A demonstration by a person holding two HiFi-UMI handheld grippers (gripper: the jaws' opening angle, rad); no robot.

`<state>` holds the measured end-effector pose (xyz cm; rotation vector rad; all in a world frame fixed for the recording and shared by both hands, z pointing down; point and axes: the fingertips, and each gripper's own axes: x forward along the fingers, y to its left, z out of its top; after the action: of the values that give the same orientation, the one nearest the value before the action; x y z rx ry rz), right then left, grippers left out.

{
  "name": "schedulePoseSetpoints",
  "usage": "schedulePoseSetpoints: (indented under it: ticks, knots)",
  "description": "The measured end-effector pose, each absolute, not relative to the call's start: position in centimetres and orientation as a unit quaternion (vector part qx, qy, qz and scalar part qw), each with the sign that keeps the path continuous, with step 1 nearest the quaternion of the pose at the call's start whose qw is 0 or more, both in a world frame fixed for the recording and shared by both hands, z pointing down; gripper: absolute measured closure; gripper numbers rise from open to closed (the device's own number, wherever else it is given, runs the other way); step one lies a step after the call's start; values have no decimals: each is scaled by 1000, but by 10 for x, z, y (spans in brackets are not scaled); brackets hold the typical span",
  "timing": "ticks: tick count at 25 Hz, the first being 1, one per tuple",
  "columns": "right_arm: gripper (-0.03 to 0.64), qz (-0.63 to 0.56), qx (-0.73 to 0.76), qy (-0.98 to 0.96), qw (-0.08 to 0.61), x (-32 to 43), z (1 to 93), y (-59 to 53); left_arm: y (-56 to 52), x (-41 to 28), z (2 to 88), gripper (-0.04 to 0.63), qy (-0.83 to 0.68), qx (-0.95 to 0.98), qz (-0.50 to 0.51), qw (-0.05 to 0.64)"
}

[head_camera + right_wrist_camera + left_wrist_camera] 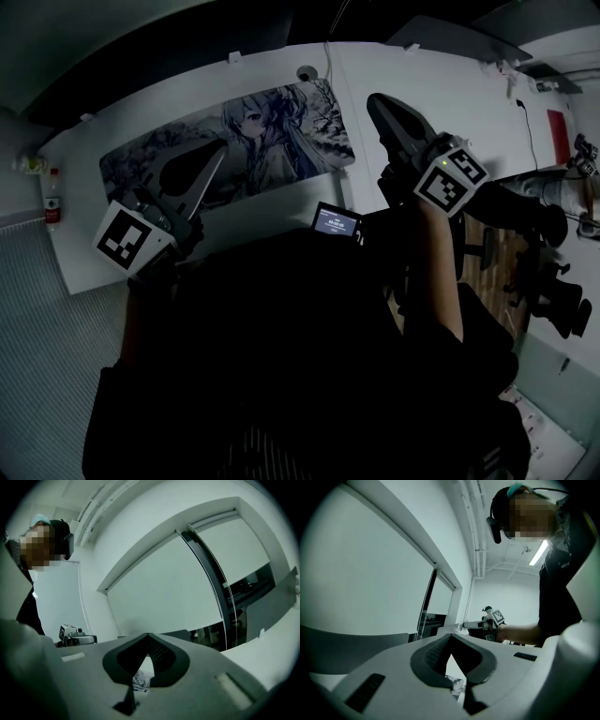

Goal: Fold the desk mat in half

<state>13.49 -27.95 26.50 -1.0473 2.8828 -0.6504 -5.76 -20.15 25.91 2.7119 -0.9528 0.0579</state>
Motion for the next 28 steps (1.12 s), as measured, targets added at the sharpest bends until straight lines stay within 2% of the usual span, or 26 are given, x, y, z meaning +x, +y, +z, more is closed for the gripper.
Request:
schedulePoseSetpoints:
  ticks: [10,16,22,28]
  knots:
    - [617,-272,-298,915,-12,166,332,-328,-243,-34,286,589,-406,896,-3,182]
    - [617,-284,-302,910,-8,167,345,-346,-260,-40,307,589,-413,887,32,202]
    - [615,-296,-336,894,-10,174,362,-345,-270,-27,320,588,-364,904,56,219]
    - [615,-322,-399,858,-43,213,407,-339,-270,-2,327,589,-304,923,51,230]
